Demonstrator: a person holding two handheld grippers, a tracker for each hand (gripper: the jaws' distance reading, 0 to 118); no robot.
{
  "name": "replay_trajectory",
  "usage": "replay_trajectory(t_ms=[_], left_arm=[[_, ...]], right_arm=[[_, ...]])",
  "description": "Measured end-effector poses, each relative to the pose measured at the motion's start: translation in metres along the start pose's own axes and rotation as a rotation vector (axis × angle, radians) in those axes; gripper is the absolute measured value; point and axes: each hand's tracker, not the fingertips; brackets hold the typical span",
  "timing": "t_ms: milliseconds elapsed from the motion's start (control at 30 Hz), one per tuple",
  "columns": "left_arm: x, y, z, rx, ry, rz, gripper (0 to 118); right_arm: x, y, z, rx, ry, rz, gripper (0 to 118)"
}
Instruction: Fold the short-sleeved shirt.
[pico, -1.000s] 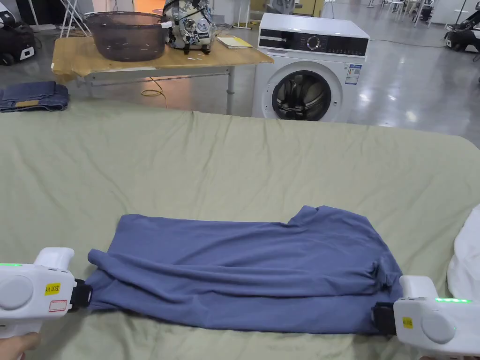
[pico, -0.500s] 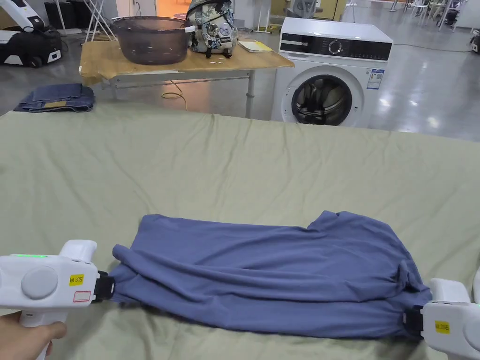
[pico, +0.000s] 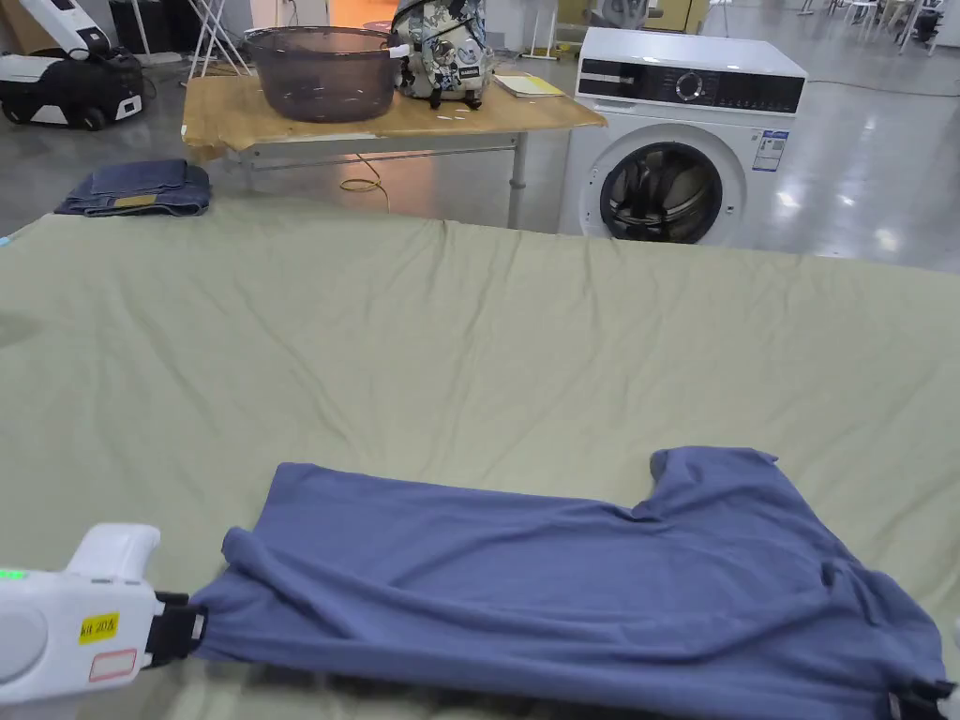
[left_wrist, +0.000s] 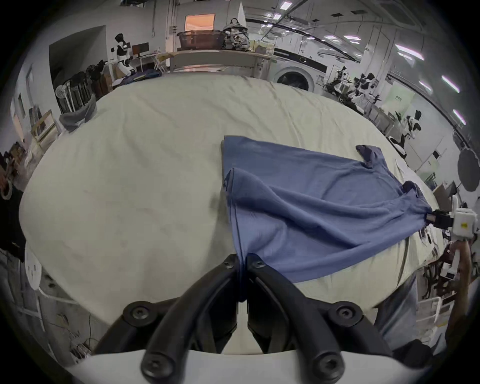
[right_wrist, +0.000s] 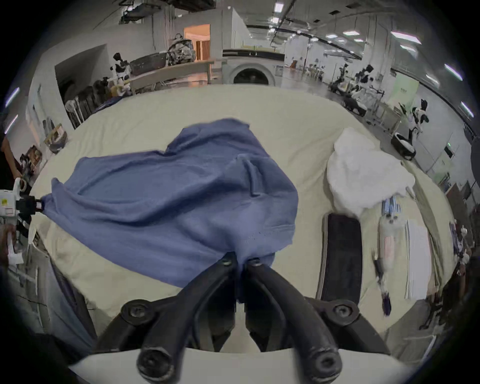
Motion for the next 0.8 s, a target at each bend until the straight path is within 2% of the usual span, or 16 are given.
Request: replay_trajectory(t_ms=[267, 300, 500, 567, 600, 633, 667, 700, 767, 800], left_arm=[[-0.007, -0.065, -0.018, -0.046, 0.046, 0.009, 0], [0.009, -0.063, -0.013, -0.056, 0.047, 0.009, 0], [0.007, -0.065, -0.031, -0.078, 0.055, 0.026, 0], [0.007, -0.064, -0.031, -0.080, 0.052, 0.021, 0], [0.006, -0.062, -0.029, -0.083, 0.046, 0.023, 0], [0.005, -0.060, -0.026, -0.086, 0.038, 0.031, 0], [0.005, -0.056, -0.022, -0.085, 0.023, 0.052, 4], [0.016, -0.053, -0.012, -0.080, 0.024, 0.056, 16], [0.022, -0.044, -0.003, -0.037, 0.023, 0.056, 40], [0.026, -0.038, 0.001, -0.009, 0.017, 0.056, 48]], right_arm=[[-0.008, -0.070, -0.033, -0.102, -0.043, -0.014, 3], [-0.008, -0.072, -0.036, -0.097, -0.044, -0.020, 3], [-0.013, -0.066, -0.036, -0.088, -0.062, -0.007, 3], [-0.014, -0.063, -0.029, -0.085, -0.063, -0.004, 8], [-0.014, -0.060, -0.025, -0.086, -0.063, -0.008, 16], [-0.014, -0.057, -0.021, -0.084, -0.070, -0.016, 30], [-0.015, -0.053, -0.011, -0.067, -0.088, -0.022, 50], [-0.015, -0.048, -0.005, -0.039, -0.101, -0.028, 71], [-0.015, -0.034, 0.009, 0.036, -0.118, -0.038, 73], [-0.013, -0.027, 0.011, 0.064, -0.116, -0.040, 73]])
